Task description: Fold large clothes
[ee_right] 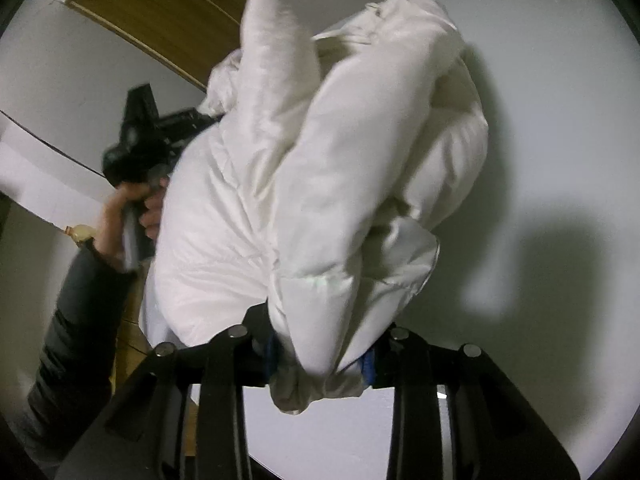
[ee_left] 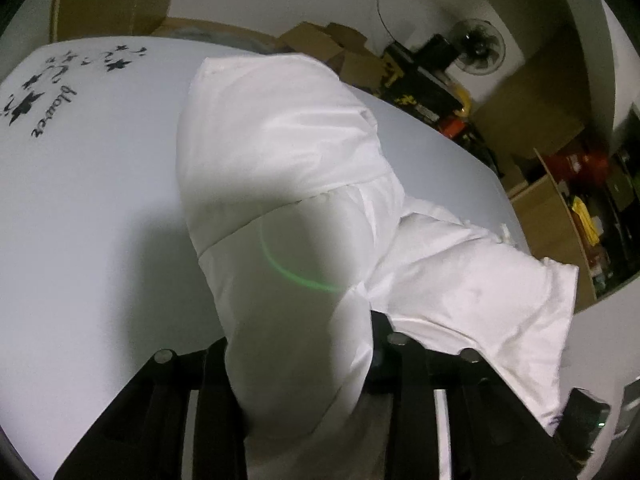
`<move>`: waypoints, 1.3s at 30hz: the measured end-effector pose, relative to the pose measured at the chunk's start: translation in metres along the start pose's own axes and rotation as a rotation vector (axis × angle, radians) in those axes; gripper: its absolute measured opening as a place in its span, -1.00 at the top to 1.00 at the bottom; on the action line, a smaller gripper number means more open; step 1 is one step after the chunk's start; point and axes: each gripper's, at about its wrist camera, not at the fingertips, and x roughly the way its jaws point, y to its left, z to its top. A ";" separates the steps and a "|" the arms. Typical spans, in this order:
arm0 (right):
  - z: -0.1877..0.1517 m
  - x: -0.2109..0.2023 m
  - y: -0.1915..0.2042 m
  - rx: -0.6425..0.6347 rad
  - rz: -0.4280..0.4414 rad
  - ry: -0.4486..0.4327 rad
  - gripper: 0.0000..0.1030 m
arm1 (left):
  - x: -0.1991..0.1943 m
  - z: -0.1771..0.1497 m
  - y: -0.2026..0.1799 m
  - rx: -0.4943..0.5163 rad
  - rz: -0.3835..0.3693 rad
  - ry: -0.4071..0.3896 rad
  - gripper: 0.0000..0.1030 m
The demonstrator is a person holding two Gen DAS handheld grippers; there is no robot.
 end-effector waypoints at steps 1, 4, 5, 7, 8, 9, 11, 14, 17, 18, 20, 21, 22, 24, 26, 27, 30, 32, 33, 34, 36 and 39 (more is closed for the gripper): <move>0.001 0.001 -0.002 0.012 -0.001 0.000 0.02 | 0.002 -0.001 0.002 -0.007 0.009 -0.001 -0.02; 0.004 -0.006 -0.002 0.029 -0.043 -0.017 -0.68 | -0.008 -0.003 0.005 -0.020 0.161 0.027 -0.75; 0.008 -0.018 0.002 0.016 -0.061 -0.066 -0.71 | -0.028 -0.005 -0.002 0.008 0.187 -0.020 -0.75; 0.016 -0.047 0.007 -0.006 -0.132 -0.135 -0.71 | -0.071 -0.014 -0.022 0.073 0.299 -0.128 -0.75; 0.016 -0.061 0.011 -0.013 -0.172 -0.169 -0.72 | -0.096 -0.022 -0.034 0.101 0.366 -0.188 -0.75; 0.015 -0.079 0.019 -0.034 -0.230 -0.218 -0.76 | -0.114 -0.029 -0.046 0.125 0.414 -0.234 -0.75; 0.009 -0.109 0.047 -0.133 -0.324 -0.316 -0.89 | -0.169 -0.065 -0.080 0.189 0.531 -0.368 -0.75; -0.017 -0.129 0.083 -0.262 -0.357 -0.392 -1.00 | -0.219 -0.124 -0.116 0.176 0.561 -0.434 -0.75; -0.051 -0.127 0.106 -0.347 -0.345 -0.361 -1.00 | -0.249 -0.188 -0.136 0.130 0.550 -0.471 -0.76; -0.058 -0.123 0.110 -0.369 -0.354 -0.354 -1.00 | -0.253 -0.206 -0.141 0.110 0.540 -0.472 -0.76; -0.084 -0.126 0.113 -0.435 -0.398 -0.361 -1.00 | -0.260 -0.242 -0.150 0.060 0.540 -0.476 -0.76; -0.096 -0.125 0.120 -0.450 -0.418 -0.372 -1.00 | -0.261 -0.255 -0.158 0.032 0.549 -0.477 -0.76; -0.098 -0.123 0.122 -0.454 -0.435 -0.385 -1.00 | -0.262 -0.270 -0.162 0.008 0.579 -0.472 -0.76; -0.107 -0.126 0.123 -0.434 -0.430 -0.418 -1.00 | -0.266 -0.292 -0.168 0.006 0.648 -0.469 -0.76; -0.112 -0.127 0.120 -0.408 -0.413 -0.435 -1.00 | -0.263 -0.303 -0.173 0.009 0.670 -0.468 -0.76; -0.114 -0.127 0.120 -0.395 -0.414 -0.444 -1.00 | -0.263 -0.311 -0.177 0.013 0.636 -0.461 -0.76; -0.118 -0.125 0.123 -0.382 -0.448 -0.470 -1.00 | -0.258 -0.320 -0.183 0.037 0.568 -0.440 -0.76; -0.122 -0.123 0.126 -0.383 -0.470 -0.479 -1.00 | -0.251 -0.325 -0.187 0.052 0.580 -0.439 -0.76; -0.123 -0.121 0.127 -0.386 -0.468 -0.475 -1.00 | -0.251 -0.330 -0.189 0.053 0.583 -0.438 -0.76; -0.124 -0.120 0.127 -0.388 -0.458 -0.465 -1.00 | -0.246 -0.332 -0.190 0.056 0.576 -0.429 -0.76; -0.125 -0.116 0.127 -0.384 -0.433 -0.430 -1.00 | -0.239 -0.329 -0.189 0.056 0.557 -0.406 -0.76; -0.125 -0.113 0.126 -0.380 -0.415 -0.410 -1.00 | -0.230 -0.329 -0.187 0.059 0.553 -0.368 -0.76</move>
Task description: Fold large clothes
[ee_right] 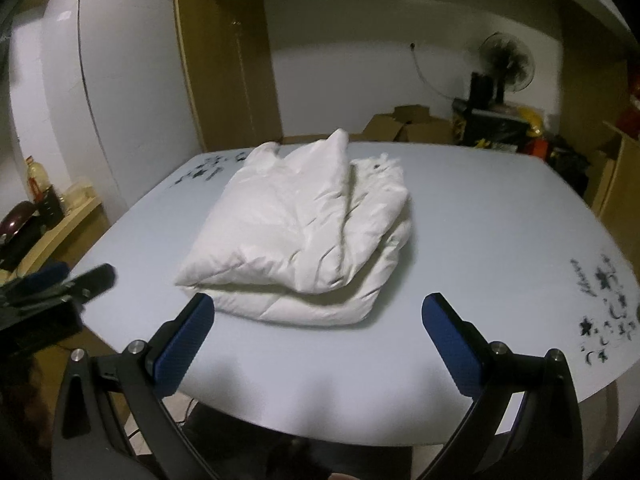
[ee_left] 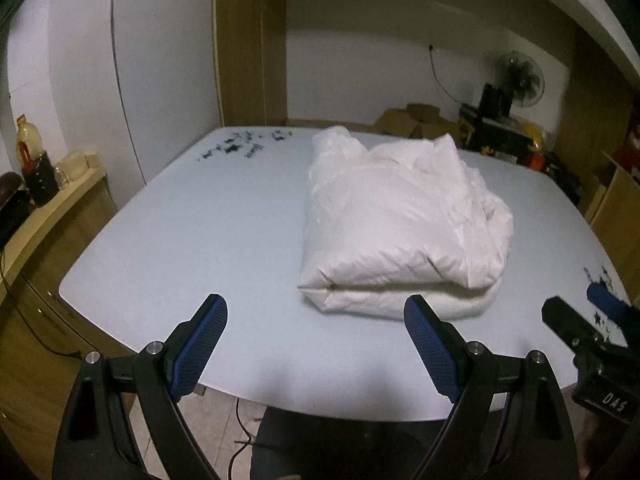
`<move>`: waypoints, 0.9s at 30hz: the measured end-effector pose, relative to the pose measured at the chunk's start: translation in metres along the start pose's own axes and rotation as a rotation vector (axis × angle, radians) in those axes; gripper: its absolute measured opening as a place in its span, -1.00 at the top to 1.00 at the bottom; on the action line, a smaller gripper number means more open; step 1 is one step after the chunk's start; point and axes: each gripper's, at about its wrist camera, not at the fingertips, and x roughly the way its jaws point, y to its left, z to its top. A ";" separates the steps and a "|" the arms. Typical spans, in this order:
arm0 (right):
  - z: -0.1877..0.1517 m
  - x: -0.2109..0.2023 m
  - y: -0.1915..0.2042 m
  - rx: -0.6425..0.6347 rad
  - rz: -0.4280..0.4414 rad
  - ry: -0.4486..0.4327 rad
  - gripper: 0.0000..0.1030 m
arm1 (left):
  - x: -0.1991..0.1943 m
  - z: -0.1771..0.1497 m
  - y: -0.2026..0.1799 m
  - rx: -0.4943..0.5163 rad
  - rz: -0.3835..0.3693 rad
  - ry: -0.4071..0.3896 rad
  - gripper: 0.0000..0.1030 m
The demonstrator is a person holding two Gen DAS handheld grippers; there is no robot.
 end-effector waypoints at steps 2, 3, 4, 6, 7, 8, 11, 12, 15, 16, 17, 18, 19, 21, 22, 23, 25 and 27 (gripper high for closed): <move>0.000 0.000 -0.001 0.007 -0.003 -0.002 -1.00 | 0.004 0.000 -0.001 0.002 0.007 0.008 -0.76; 0.000 0.000 -0.002 0.013 -0.004 -0.002 -1.00 | 0.007 0.001 0.000 0.003 0.008 0.010 -0.76; 0.000 0.000 -0.004 0.018 -0.004 -0.002 -1.00 | 0.007 0.001 0.000 0.002 0.008 0.010 -0.76; -0.001 -0.001 -0.006 0.025 -0.003 -0.002 -1.00 | 0.006 0.001 0.001 0.001 0.007 0.008 -0.76; -0.001 0.000 -0.006 0.026 -0.003 0.000 -1.00 | 0.006 0.002 0.001 0.003 0.007 0.009 -0.76; -0.002 0.000 -0.006 0.026 -0.005 0.001 -1.00 | 0.007 0.001 0.001 0.005 0.007 0.010 -0.76; -0.002 0.000 -0.006 0.024 -0.001 0.002 -1.00 | 0.006 0.001 0.001 0.005 0.006 0.011 -0.76; -0.003 -0.001 -0.005 0.022 -0.001 0.000 -1.00 | 0.006 0.001 0.001 0.005 0.007 0.011 -0.76; -0.003 -0.003 -0.003 0.020 -0.003 -0.007 -1.00 | 0.007 0.002 0.002 0.004 0.007 0.011 -0.76; -0.003 -0.004 -0.002 0.020 -0.004 -0.009 -1.00 | 0.006 0.002 0.003 0.003 0.008 0.011 -0.76; -0.003 -0.004 -0.002 0.019 -0.005 -0.012 -1.00 | 0.007 0.002 0.003 0.000 0.012 0.011 -0.76; -0.003 -0.005 -0.001 0.021 -0.009 -0.017 -1.00 | 0.007 0.001 0.003 -0.002 0.015 0.012 -0.76; -0.003 -0.006 -0.002 0.022 -0.013 -0.022 -1.00 | 0.007 0.001 0.004 -0.005 0.017 0.013 -0.76; -0.002 -0.007 -0.003 0.024 -0.014 -0.028 -1.00 | 0.008 0.001 0.004 -0.009 0.018 0.016 -0.76; -0.002 -0.008 -0.003 0.025 -0.015 -0.029 -1.00 | 0.008 0.000 0.004 -0.009 0.018 0.016 -0.76; -0.002 -0.008 -0.003 0.024 -0.015 -0.030 -1.00 | 0.008 0.000 0.004 -0.008 0.019 0.015 -0.76; -0.002 -0.008 -0.003 0.021 -0.016 -0.031 -1.00 | 0.007 0.000 0.004 -0.007 0.020 0.013 -0.76; -0.002 -0.008 -0.002 0.017 -0.018 -0.031 -1.00 | 0.007 0.000 0.004 -0.005 0.022 0.012 -0.76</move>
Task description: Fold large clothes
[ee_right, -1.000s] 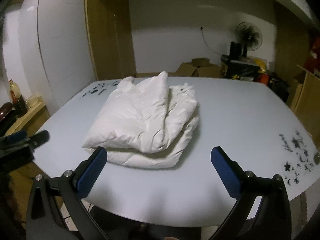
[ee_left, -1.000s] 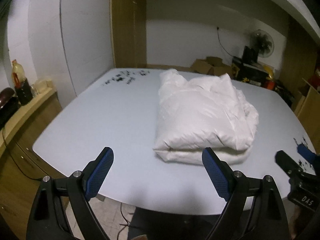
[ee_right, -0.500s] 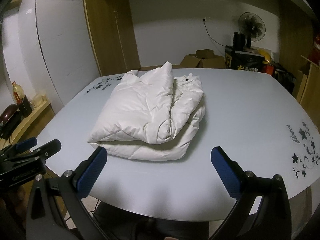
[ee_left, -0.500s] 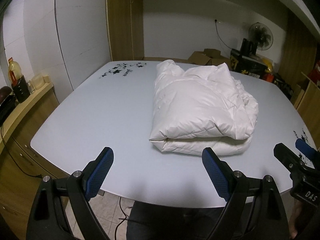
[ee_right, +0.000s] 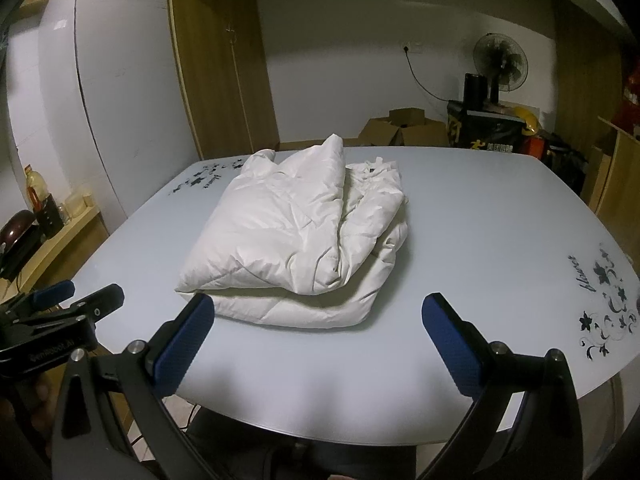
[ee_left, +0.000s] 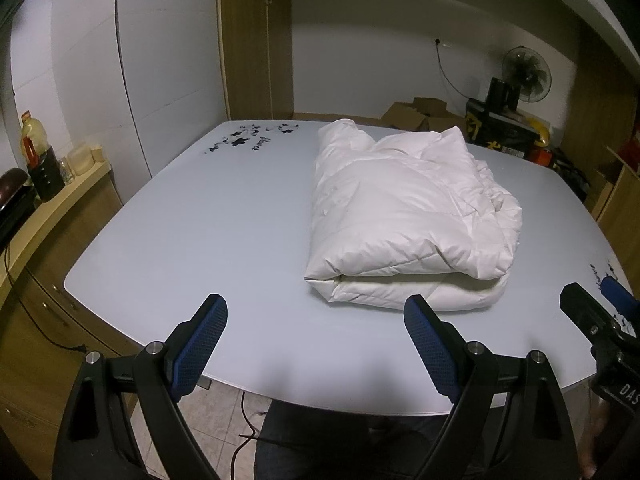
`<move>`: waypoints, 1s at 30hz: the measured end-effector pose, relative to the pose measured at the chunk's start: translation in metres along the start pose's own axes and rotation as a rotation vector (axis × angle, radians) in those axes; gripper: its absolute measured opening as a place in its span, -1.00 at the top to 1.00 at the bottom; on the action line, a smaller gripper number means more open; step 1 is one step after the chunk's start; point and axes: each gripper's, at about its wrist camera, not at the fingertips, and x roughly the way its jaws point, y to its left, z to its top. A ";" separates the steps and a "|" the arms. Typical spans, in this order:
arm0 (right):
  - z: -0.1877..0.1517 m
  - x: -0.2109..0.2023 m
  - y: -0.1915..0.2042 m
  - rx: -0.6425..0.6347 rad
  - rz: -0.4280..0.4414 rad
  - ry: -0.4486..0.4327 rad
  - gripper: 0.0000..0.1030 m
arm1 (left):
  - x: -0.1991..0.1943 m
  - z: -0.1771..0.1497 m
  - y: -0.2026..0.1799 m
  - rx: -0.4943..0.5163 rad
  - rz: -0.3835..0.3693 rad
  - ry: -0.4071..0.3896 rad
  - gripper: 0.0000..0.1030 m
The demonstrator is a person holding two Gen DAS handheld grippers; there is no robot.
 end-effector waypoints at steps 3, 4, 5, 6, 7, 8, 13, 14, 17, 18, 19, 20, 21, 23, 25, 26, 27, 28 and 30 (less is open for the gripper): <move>0.000 0.000 0.001 -0.001 -0.001 -0.001 -1.00 | 0.000 0.000 0.000 -0.002 0.002 0.000 -0.76; 0.000 0.000 0.001 0.000 -0.001 -0.002 -1.00 | 0.000 0.000 0.000 -0.002 0.005 -0.001 -0.76; 0.000 0.000 0.001 0.000 0.000 -0.001 -1.00 | 0.000 -0.001 0.000 -0.003 0.009 -0.001 -0.76; 0.000 0.000 0.001 0.000 0.001 0.001 -1.00 | 0.000 -0.001 0.000 -0.004 0.011 -0.001 -0.76; 0.000 0.000 0.001 0.000 0.002 0.001 -1.00 | 0.000 -0.001 0.000 -0.005 0.012 0.000 -0.76; 0.000 0.000 0.002 -0.002 0.001 0.001 -1.00 | 0.000 -0.001 0.001 -0.006 0.011 0.000 -0.76; -0.001 0.000 0.004 -0.006 0.006 0.003 -1.00 | 0.000 -0.001 0.001 -0.005 0.011 0.001 -0.76; -0.001 0.000 0.004 -0.005 0.008 0.004 -1.00 | 0.000 -0.001 0.000 -0.006 0.011 0.000 -0.76; -0.001 0.000 0.004 -0.006 0.009 0.005 -1.00 | 0.000 -0.001 0.001 -0.007 0.012 -0.001 -0.76; -0.001 0.000 0.004 -0.006 0.011 0.005 -1.00 | 0.001 -0.001 0.001 -0.007 0.013 -0.001 -0.76; -0.001 0.000 0.004 -0.006 0.011 0.006 -1.00 | 0.001 -0.001 0.002 -0.009 0.013 -0.001 -0.76; -0.002 0.000 0.005 -0.007 0.011 0.007 -1.00 | 0.002 -0.001 0.002 -0.009 0.012 0.000 -0.76; -0.002 0.001 0.005 -0.006 0.010 0.009 -1.00 | 0.002 -0.001 0.002 -0.009 0.013 0.001 -0.76; -0.002 0.001 0.006 -0.006 0.013 0.011 -1.00 | 0.001 -0.001 0.002 -0.008 0.013 -0.001 -0.76; -0.002 0.001 0.007 -0.006 0.013 0.011 -1.00 | 0.001 -0.001 0.002 -0.009 0.013 -0.001 -0.76; -0.002 0.001 0.007 -0.007 0.014 0.012 -1.00 | 0.001 -0.001 0.002 -0.009 0.012 -0.001 -0.76; -0.002 0.000 0.007 -0.006 0.015 0.012 -1.00 | 0.001 -0.001 0.002 -0.009 0.013 -0.001 -0.76; -0.003 0.000 0.007 -0.006 0.015 0.012 -1.00 | 0.001 0.000 0.003 -0.009 0.012 -0.001 -0.76; -0.003 0.000 0.008 -0.008 0.012 0.012 -1.00 | 0.002 0.000 0.003 -0.012 0.012 0.001 -0.76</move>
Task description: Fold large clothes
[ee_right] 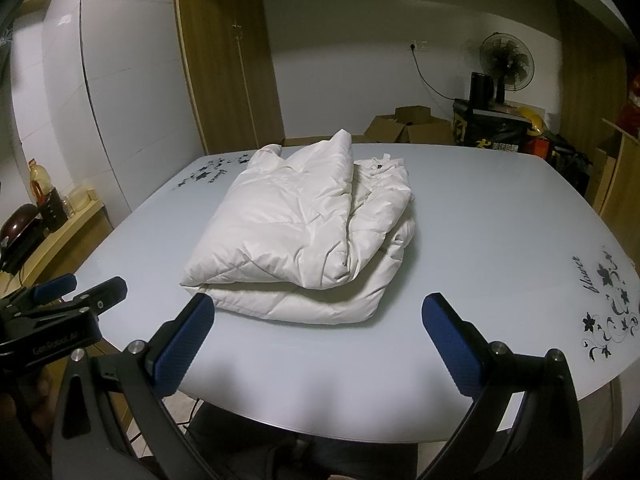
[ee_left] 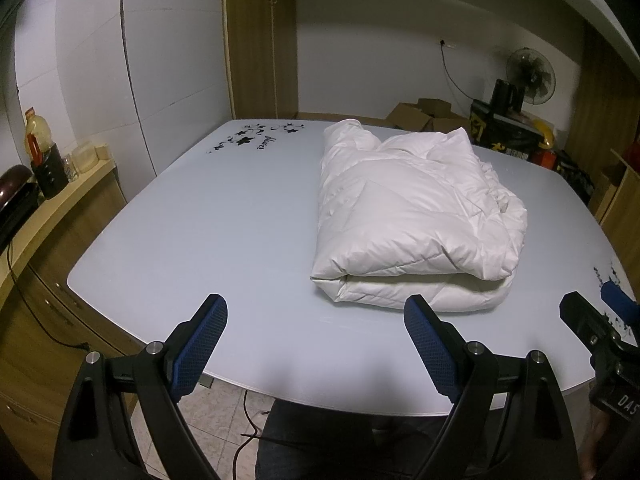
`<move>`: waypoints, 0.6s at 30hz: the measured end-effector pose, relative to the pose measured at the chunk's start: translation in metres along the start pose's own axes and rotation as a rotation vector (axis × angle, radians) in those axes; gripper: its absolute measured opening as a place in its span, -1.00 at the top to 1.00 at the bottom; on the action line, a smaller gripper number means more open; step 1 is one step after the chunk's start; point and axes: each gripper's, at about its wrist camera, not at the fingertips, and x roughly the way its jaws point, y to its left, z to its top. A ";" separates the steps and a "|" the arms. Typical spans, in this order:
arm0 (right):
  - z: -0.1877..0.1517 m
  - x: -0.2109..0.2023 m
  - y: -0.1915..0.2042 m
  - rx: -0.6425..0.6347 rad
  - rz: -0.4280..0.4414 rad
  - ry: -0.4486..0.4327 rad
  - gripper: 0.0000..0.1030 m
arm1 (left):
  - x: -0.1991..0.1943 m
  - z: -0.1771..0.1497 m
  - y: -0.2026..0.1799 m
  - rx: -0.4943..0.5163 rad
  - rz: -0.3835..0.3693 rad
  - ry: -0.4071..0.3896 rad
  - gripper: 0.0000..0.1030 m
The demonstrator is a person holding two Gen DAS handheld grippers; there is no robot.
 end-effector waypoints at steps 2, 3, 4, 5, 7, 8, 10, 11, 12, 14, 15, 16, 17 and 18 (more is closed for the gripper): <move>0.000 0.000 0.000 -0.001 0.000 0.001 -1.00 | 0.001 0.000 0.001 -0.001 0.000 0.001 -0.76; 0.000 0.000 0.000 -0.002 0.001 0.002 -1.00 | 0.001 0.000 0.001 -0.001 0.000 0.000 -0.76; 0.000 0.000 0.001 -0.002 0.000 0.002 -1.00 | 0.001 0.000 0.001 -0.001 0.000 0.000 -0.76; 0.000 0.000 0.001 -0.003 0.001 0.001 -1.00 | 0.001 0.000 0.001 0.000 0.000 0.000 -0.76; 0.001 0.000 0.000 -0.003 0.003 0.001 -1.00 | 0.001 0.000 0.001 -0.001 -0.001 0.000 -0.76; 0.001 0.000 0.000 -0.002 0.004 0.002 -1.00 | 0.001 0.000 0.000 0.000 0.000 0.000 -0.76; 0.001 0.001 0.000 0.001 0.005 0.006 -1.00 | 0.001 0.000 0.000 0.001 -0.002 0.002 -0.76; 0.001 0.001 -0.001 0.001 0.006 0.007 -1.00 | 0.001 0.000 0.000 0.001 -0.001 0.001 -0.76; 0.001 0.002 -0.001 0.003 0.006 0.008 -1.00 | 0.000 0.000 0.000 0.000 0.000 0.000 -0.76; 0.001 0.001 -0.001 0.003 0.007 0.007 -1.00 | 0.000 0.000 0.000 -0.001 0.001 -0.001 -0.76; 0.001 0.001 -0.001 0.001 0.008 0.007 -1.00 | 0.000 0.000 0.000 -0.001 0.000 0.000 -0.76; 0.001 0.001 -0.001 0.001 0.009 0.007 -1.00 | 0.000 0.000 0.000 -0.001 0.000 0.000 -0.76; 0.001 0.001 -0.001 0.000 0.009 0.007 -1.00 | 0.001 0.000 0.000 -0.001 0.000 0.000 -0.76; 0.001 0.001 -0.001 0.000 0.009 0.008 -1.00 | 0.000 0.000 0.000 -0.002 0.000 0.000 -0.76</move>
